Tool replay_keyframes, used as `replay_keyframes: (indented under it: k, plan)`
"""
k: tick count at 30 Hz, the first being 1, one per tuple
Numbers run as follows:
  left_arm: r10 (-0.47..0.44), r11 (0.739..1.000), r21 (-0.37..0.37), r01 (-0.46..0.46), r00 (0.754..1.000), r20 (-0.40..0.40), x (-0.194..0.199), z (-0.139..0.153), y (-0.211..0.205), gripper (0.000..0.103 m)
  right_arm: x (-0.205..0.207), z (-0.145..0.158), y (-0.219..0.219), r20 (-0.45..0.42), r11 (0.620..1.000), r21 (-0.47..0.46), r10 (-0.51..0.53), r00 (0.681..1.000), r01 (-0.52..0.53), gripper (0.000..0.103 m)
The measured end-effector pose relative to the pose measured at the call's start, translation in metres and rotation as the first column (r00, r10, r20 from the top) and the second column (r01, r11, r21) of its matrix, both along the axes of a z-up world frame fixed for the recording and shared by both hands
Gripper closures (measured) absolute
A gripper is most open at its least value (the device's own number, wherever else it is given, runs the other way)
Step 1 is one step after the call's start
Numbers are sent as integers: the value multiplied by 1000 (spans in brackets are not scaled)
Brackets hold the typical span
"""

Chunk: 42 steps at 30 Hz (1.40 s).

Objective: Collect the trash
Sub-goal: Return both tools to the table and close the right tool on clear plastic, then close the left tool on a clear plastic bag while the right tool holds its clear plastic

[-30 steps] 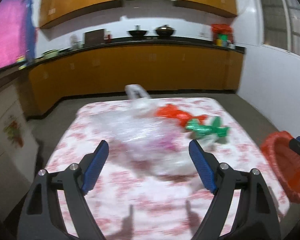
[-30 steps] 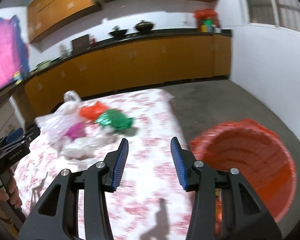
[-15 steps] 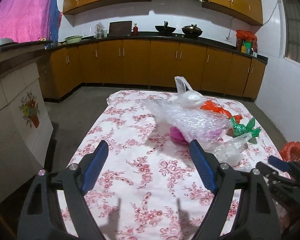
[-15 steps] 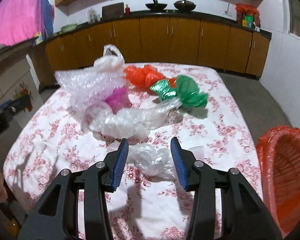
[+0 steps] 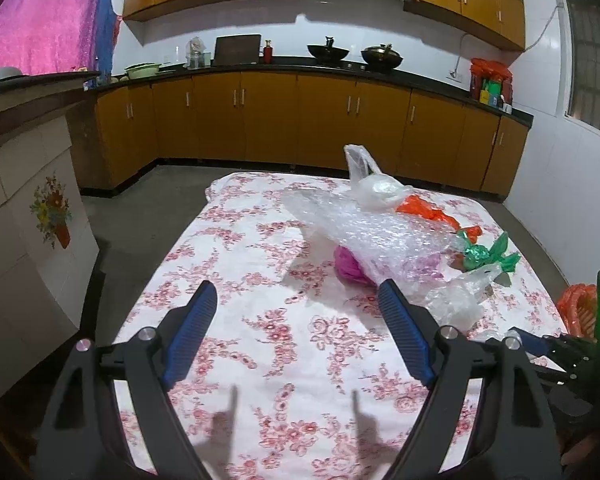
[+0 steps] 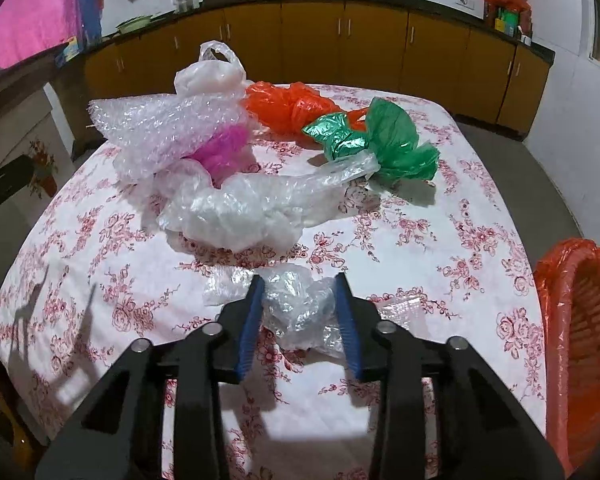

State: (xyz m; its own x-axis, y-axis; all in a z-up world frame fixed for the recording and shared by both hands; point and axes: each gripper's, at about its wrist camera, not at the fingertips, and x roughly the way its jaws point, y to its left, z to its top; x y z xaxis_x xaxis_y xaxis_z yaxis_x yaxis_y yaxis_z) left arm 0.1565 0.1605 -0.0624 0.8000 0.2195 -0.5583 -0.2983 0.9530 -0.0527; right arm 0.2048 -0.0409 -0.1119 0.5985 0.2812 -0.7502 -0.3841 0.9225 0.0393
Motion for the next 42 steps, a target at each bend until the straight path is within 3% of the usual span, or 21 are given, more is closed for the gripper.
replay_keyframes:
  k: [3,6,12,19,28,42]
  plan:
    - [-30,1000,3,30,1000,-7,5,-1,-9,22,1,0,-4,8,1000,4,-2,1000,2,82]
    - [-61,998,1,61,998,-17,9,-1,-20,22,3,2,-14,16,999,13,-32,999,32,85]
    - [-143,990,-9,142,989,-44,21,-6,-44,22,7,5,-43,24,992,51,-119,993,118,86]
    - [-271,962,-9,272,955,-120,52,-23,-92,25,8,16,-78,29,976,94,-202,979,199,86]
    - [-278,960,-43,275,937,-210,93,-49,-118,33,5,19,-106,16,962,127,-244,970,240,86]
    - [-315,949,-72,307,916,-249,113,-66,-129,67,1,26,-112,18,957,164,-247,969,240,86]
